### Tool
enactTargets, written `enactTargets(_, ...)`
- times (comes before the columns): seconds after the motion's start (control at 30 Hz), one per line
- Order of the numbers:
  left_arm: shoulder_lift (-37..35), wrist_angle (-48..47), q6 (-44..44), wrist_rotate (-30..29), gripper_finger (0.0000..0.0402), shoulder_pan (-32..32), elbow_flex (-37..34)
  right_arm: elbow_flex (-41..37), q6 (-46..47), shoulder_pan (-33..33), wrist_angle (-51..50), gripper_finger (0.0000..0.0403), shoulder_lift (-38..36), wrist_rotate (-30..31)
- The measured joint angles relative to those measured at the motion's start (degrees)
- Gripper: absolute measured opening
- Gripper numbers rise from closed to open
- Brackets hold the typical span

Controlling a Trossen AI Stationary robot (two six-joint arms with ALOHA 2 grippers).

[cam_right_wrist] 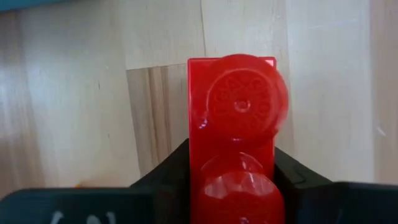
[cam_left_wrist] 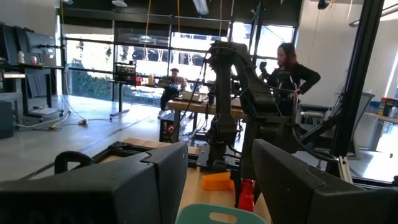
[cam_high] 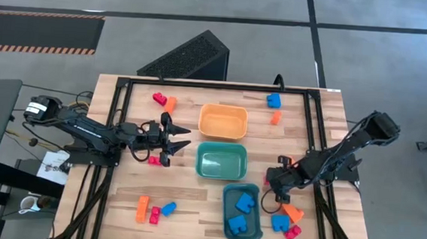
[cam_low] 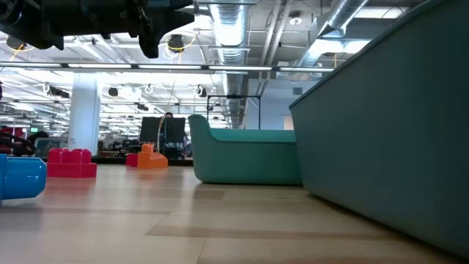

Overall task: Sort & place blocks by color
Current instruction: Put the red game piece into the green bin

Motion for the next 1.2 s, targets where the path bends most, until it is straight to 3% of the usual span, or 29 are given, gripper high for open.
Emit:
enactTargets(0.23, 0.0, 0.0, 0.0, -1.1, 0.0171, 0.0, 0.0, 3.8, 0.0, 0.0, -4.1, 0.0149, 0.2, 0.6)
enactTargets(0.57, 0.0, 0.0, 0.0, -1.1, 0.0171, 0.0, 0.0, 11.6, -0.9, 0.0, -16.8, 0.0136, 0.1, 6.9)
enactTargets(0.73, 0.0, 0.0, 0.0, -1.1, 0.0171, 0.0, 0.0, 14.6, -3.8, -0.5, -16.3, 0.0151, 0.1, 11.5)
enactTargets(0.9, 0.0, 0.0, 0.0, -1.2, 0.0171, 0.0, 0.0, 16.6, -7.4, -3.0, -16.0, 0.0137, -0.1, 14.2)
enactTargets(1.2, 0.0, -0.5, -0.2, -1.2, 0.0171, 0.0, 0.0, 17.1, -14.7, -8.3, -11.9, 0.0155, -7.2, 16.4)
